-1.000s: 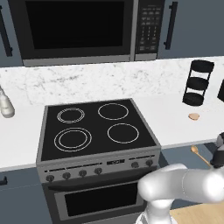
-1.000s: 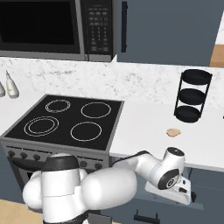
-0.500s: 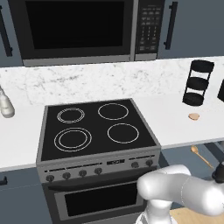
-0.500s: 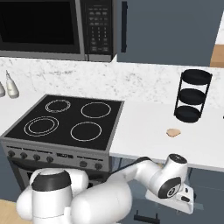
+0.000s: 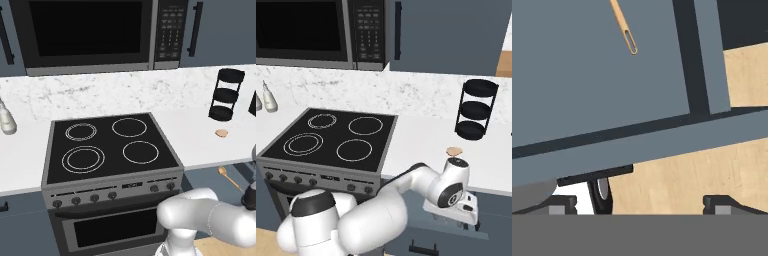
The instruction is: Pick the wooden spoon from the drawer and place it on the counter.
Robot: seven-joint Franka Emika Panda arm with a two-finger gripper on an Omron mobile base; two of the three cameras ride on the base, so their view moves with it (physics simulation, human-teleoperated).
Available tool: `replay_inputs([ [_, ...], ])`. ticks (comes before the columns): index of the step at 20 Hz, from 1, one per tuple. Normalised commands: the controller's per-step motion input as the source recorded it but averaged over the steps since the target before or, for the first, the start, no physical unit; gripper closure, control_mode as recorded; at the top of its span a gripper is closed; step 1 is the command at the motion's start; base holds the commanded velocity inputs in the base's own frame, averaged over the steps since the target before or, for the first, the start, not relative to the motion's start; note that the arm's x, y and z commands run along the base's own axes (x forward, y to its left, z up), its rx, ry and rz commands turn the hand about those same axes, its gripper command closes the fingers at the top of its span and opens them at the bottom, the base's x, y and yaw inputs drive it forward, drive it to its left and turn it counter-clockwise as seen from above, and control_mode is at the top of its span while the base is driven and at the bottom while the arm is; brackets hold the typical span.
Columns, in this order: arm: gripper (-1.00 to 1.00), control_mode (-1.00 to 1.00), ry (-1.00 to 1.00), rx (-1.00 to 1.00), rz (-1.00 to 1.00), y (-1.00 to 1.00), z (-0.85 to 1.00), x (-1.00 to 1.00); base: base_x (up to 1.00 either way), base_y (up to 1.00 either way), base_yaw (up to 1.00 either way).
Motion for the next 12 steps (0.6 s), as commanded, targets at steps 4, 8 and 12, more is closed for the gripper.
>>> replay_inputs([
  [4, -1.00, -1.00, 0.04, 0.00, 0.00, 0.00, -0.07, 0.79, 0.00, 0.00, 0.00],
  [8, -1.00, -1.00, 0.07, 0.00, 0.02, 0.00, -0.37, 0.44, 0.00, 0.00, 0.00],
  [12, -1.00, -1.00, 0.13, 0.00, 0.04, -0.02, -0.44, 0.05, 0.00, 0.00, 0.00],
])
